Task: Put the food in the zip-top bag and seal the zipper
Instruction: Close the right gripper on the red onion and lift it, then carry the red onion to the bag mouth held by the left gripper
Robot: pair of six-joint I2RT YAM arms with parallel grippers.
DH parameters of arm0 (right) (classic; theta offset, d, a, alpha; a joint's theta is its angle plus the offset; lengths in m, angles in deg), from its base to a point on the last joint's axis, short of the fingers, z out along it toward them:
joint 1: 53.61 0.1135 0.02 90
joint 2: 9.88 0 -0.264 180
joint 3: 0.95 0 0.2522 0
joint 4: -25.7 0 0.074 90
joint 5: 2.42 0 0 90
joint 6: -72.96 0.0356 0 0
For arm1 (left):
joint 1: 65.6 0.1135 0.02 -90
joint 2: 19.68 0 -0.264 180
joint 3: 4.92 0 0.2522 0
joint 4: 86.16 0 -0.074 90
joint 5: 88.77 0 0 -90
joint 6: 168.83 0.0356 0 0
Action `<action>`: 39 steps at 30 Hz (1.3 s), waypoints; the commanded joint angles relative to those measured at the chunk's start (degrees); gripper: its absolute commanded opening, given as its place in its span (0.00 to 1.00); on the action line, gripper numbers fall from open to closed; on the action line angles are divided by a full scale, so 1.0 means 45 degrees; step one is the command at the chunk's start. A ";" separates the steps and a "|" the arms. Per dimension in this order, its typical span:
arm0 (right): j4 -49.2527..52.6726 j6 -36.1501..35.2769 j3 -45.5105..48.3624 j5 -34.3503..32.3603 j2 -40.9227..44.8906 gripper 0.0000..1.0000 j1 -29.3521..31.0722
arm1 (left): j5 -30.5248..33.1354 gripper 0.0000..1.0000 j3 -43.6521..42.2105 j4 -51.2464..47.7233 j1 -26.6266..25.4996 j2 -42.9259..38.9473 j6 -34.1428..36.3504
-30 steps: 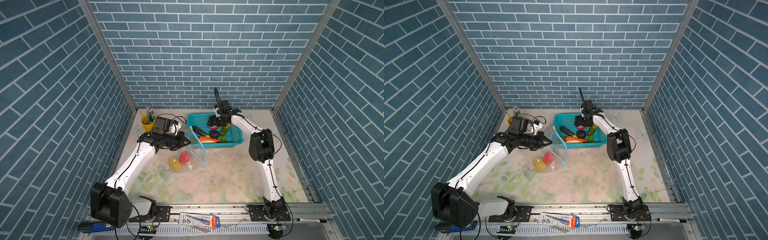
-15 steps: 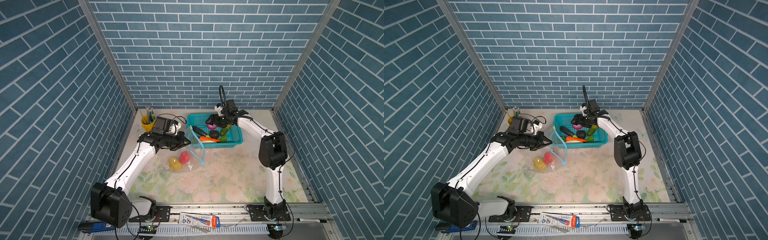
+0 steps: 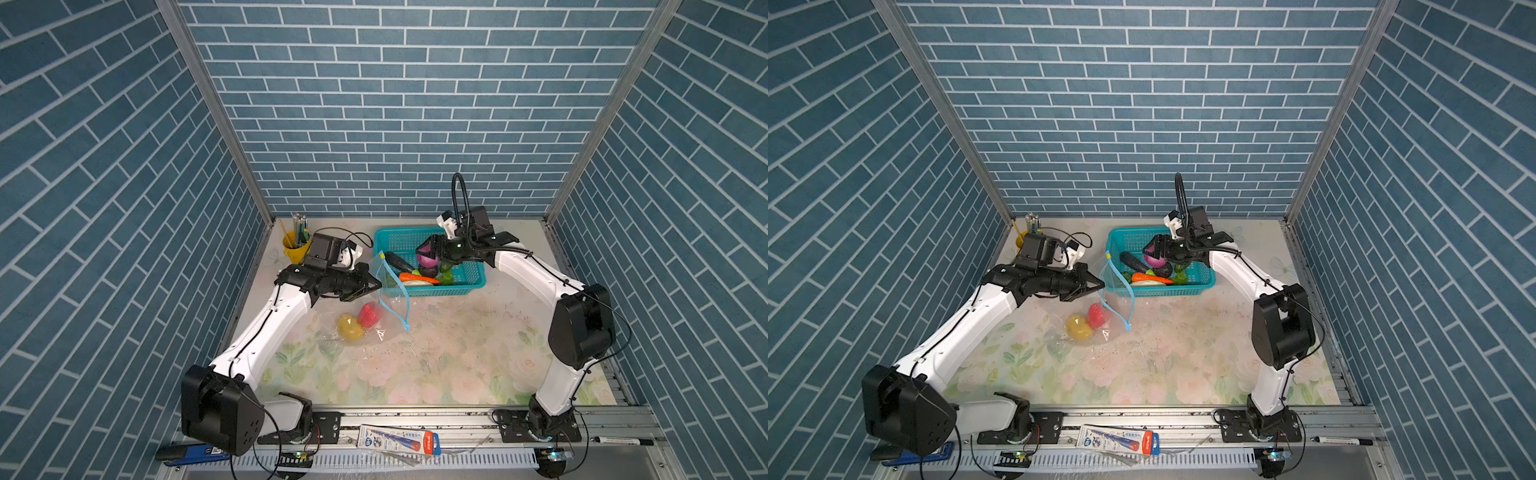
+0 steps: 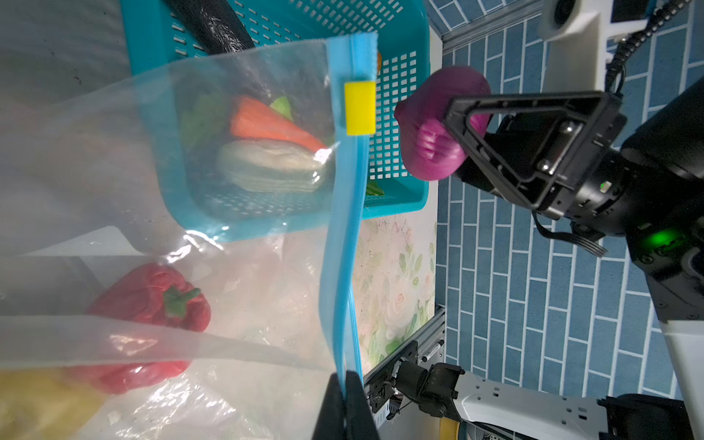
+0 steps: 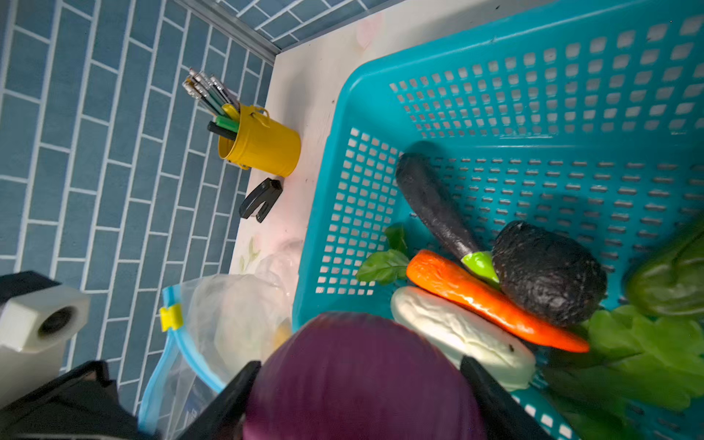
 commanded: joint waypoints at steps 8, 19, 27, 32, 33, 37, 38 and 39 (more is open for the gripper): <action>0.0447 -0.0824 0.1447 0.0651 0.1889 0.53 0.1308 | 0.0121 0.00 0.0308 0.0020 0.0056 0.0110 0.0056; 0.0810 -0.1202 0.1716 0.0733 0.2339 0.50 0.2388 | 0.0132 0.00 0.0308 0.0009 0.0053 0.0142 0.0040; 0.1334 -0.1546 0.1154 0.0650 0.1814 0.50 0.2983 | 0.0126 0.00 0.0348 -0.0006 0.0050 0.0125 0.0036; 0.1638 -0.1697 0.0952 0.0588 0.1611 0.49 0.3144 | 0.0102 0.00 0.0309 0.0069 0.0050 0.0115 -0.0020; 0.1735 -0.1762 0.0893 0.0605 0.1568 0.49 0.3208 | 0.0083 0.00 0.0309 0.0086 0.0051 0.0105 -0.0022; 0.1951 -0.1894 0.0701 0.0559 0.1396 0.49 0.3352 | 0.0025 0.00 0.0250 0.0235 0.0061 0.0124 -0.0118; 0.2009 -0.1921 0.0644 0.0530 0.1352 0.49 0.3381 | 0.0004 0.00 0.0250 0.0238 0.0049 0.0116 -0.0122; 0.2104 -0.1977 0.0576 0.0504 0.1294 0.49 0.3395 | -0.0015 0.00 0.0260 0.0245 0.0045 0.0116 -0.0139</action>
